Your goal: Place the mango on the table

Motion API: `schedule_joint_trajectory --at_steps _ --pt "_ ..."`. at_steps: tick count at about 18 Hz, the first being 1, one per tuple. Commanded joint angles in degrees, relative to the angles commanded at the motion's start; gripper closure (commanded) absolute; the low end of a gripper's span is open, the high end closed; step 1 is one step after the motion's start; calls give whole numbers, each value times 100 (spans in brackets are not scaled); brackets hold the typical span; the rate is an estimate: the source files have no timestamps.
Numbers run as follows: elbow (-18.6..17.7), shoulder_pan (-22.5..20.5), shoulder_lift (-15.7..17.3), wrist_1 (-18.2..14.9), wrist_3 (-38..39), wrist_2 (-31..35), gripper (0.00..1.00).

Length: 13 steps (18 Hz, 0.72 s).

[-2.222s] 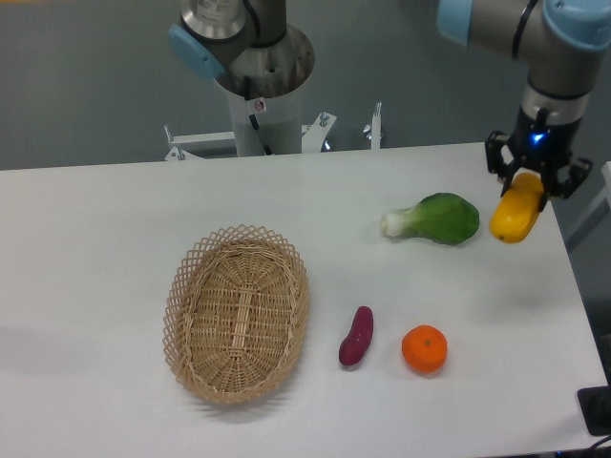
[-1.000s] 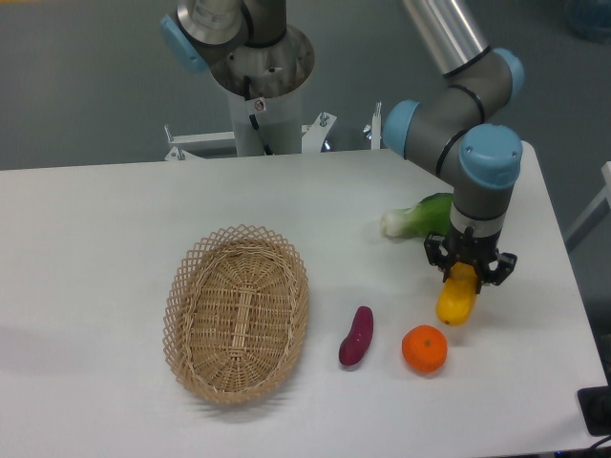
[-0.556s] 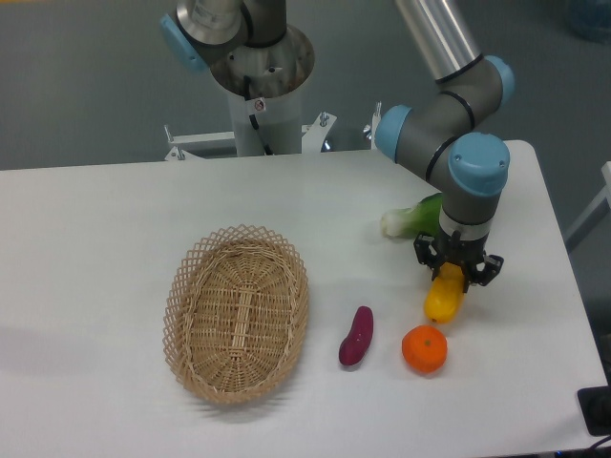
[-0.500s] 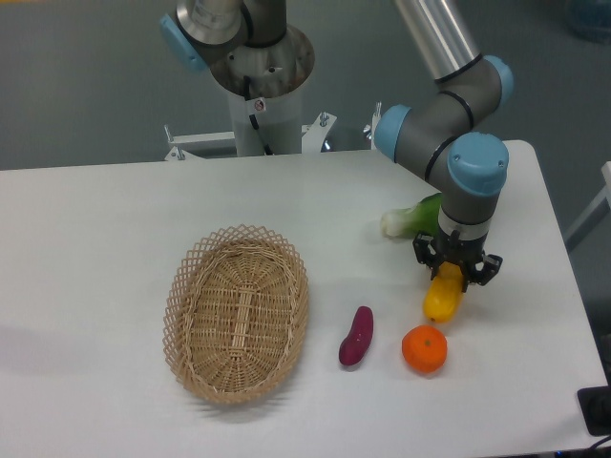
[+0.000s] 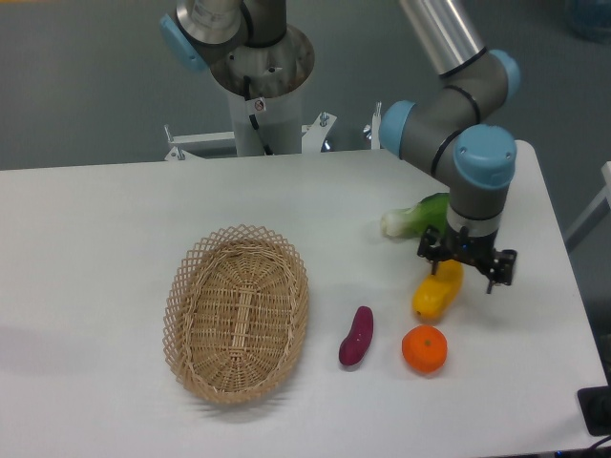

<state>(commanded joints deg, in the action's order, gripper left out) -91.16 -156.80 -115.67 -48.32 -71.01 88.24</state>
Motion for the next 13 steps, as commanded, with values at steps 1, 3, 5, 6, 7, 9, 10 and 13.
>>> schedule_joint_trajectory --at_steps 1,3,5,6,7,9,10,13 --pt "289 -9 44 -263 -35 9 0" --pt "633 -61 149 -651 -53 35 0" --pt "915 -227 255 -1046 -367 35 0" --pt "977 -350 368 -1214 -613 9 0" --pt "1029 -482 456 -1337 -859 -26 0" --pt "1179 -694 492 -1487 -1194 -26 0" --pt "1301 -799 527 -1679 -1335 -35 0" --pt "1627 -1116 650 -2453 -2151 -44 0"
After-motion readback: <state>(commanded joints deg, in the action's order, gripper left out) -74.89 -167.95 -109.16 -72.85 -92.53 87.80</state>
